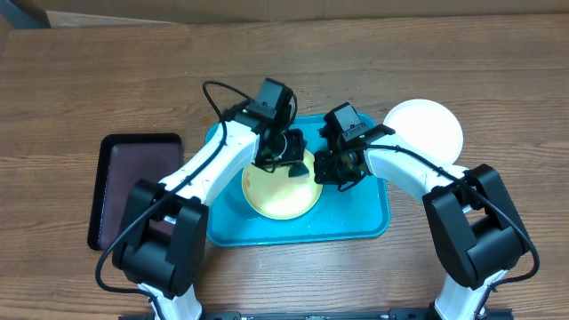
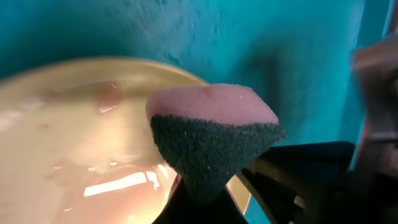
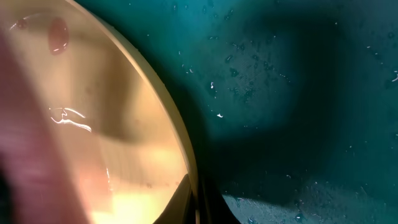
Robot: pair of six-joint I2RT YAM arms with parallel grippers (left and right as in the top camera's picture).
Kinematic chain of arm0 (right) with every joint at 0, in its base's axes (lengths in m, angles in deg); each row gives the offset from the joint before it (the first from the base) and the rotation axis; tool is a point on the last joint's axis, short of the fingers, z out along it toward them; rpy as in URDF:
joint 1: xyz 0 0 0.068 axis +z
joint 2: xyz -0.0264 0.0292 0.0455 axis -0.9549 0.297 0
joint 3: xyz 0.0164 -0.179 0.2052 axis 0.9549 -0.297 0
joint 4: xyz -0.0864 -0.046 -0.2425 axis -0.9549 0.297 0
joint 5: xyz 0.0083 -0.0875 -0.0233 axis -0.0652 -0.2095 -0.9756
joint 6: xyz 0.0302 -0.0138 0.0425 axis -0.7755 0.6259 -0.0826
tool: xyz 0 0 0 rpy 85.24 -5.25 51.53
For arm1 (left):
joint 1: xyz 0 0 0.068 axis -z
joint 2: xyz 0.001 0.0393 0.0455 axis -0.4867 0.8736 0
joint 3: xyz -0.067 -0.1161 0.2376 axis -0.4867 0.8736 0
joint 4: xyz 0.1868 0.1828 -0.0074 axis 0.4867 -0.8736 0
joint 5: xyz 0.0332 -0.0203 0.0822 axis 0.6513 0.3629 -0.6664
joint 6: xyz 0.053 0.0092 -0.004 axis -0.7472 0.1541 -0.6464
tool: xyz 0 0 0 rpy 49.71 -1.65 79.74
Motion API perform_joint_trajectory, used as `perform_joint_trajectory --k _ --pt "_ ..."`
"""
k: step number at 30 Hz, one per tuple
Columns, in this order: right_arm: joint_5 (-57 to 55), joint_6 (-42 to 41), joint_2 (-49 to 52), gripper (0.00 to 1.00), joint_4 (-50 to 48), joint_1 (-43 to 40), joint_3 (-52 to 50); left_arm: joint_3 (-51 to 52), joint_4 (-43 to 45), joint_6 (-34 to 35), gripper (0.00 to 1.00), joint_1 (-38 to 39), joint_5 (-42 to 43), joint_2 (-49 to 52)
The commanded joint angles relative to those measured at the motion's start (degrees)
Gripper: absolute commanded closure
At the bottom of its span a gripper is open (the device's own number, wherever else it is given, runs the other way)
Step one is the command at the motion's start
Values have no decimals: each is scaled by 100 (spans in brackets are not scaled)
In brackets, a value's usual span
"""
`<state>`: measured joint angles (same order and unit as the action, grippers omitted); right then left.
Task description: Clean dirty plates on tray and stack at the side
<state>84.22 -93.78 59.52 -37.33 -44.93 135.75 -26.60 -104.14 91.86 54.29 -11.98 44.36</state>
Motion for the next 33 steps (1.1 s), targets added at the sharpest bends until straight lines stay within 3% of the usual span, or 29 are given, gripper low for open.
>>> perform_joint_trajectory --k 1,6,13,18,22,27,33 --pt "-415 -17 70 96 42 -52 -52 247 125 151 96 24 267 310" --pt "-428 -20 70 96 50 -52 -52 262 98 160 96 -46 -400 741" --pt "-431 -17 70 96 94 -52 -52 151 -774 481 96 -308 -2732 782" --pt "-435 -20 70 96 79 -52 -52 -195 -1716 1185 96 -503 -4072 780" --pt "-431 -17 70 96 74 -52 -52 -671 -2337 1305 96 -686 -4122 780" --pt "-431 133 70 96 317 -37 -50 -1272 -3132 1985 96 -796 -4120 632" --pt "-402 186 -133 96 752 -7 286 -1388 -3233 2026 96 -1086 -3687 -179"
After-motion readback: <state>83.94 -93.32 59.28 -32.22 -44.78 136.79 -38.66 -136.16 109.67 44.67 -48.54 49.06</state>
